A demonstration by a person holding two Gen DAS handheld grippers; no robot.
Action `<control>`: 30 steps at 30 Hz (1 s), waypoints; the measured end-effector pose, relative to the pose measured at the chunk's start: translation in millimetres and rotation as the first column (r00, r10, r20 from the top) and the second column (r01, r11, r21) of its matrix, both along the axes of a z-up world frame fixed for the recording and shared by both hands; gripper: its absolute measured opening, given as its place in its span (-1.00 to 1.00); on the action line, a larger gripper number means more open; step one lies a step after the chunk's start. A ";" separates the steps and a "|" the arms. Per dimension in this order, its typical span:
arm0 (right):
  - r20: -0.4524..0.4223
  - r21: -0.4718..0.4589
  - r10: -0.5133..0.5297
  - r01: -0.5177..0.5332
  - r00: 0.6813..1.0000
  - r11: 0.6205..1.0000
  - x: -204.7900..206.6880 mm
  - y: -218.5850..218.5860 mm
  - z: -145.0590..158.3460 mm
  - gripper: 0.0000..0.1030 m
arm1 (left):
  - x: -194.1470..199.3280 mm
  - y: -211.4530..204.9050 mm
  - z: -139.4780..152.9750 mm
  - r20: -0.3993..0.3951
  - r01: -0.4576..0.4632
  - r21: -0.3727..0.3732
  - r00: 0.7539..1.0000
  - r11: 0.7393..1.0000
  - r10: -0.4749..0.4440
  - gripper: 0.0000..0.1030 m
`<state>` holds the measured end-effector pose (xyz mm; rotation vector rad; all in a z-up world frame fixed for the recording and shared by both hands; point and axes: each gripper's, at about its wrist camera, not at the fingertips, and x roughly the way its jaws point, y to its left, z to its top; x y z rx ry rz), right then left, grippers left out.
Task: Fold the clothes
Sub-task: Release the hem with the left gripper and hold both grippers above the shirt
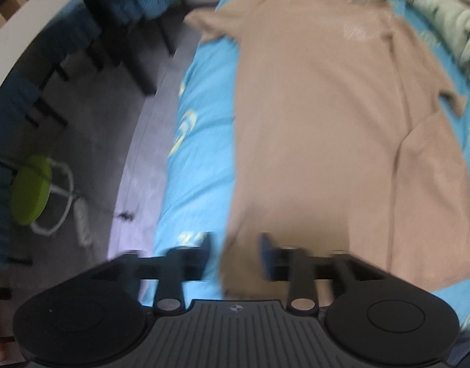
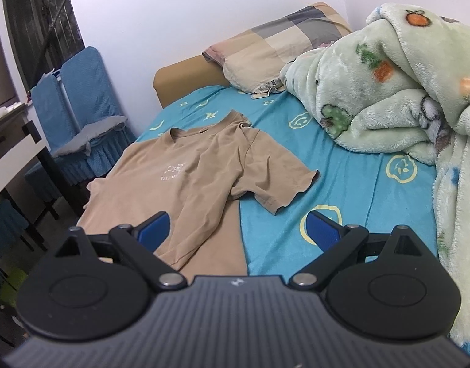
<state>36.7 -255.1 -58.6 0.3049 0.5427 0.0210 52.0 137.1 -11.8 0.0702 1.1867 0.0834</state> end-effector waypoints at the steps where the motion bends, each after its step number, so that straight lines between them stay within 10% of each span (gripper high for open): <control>1: 0.002 -0.001 -0.003 0.003 1.000 1.000 -0.5 -0.3 0.3 0.88 | 0.7 -7.7 4.3 0.049 0.007 -0.017 0.999 1.000 -0.006 0.00; 5: 0.030 -0.006 -0.001 0.001 1.000 1.000 -2.8 -1.0 0.0 0.88 | 3.9 -47.1 20.5 0.247 0.072 -0.070 0.967 0.995 -0.052 0.64; 18: 0.158 -0.088 -0.036 0.050 0.987 0.995 -8.4 -4.3 -9.7 0.88 | -0.7 -148.0 -0.5 0.558 0.230 -0.077 0.817 0.970 -0.149 0.72; 30: 0.130 -0.053 -0.074 0.082 0.989 0.995 7.4 5.1 -22.5 0.88 | -1.1 -109.3 -21.6 0.528 0.235 -0.127 0.839 0.964 -0.135 0.72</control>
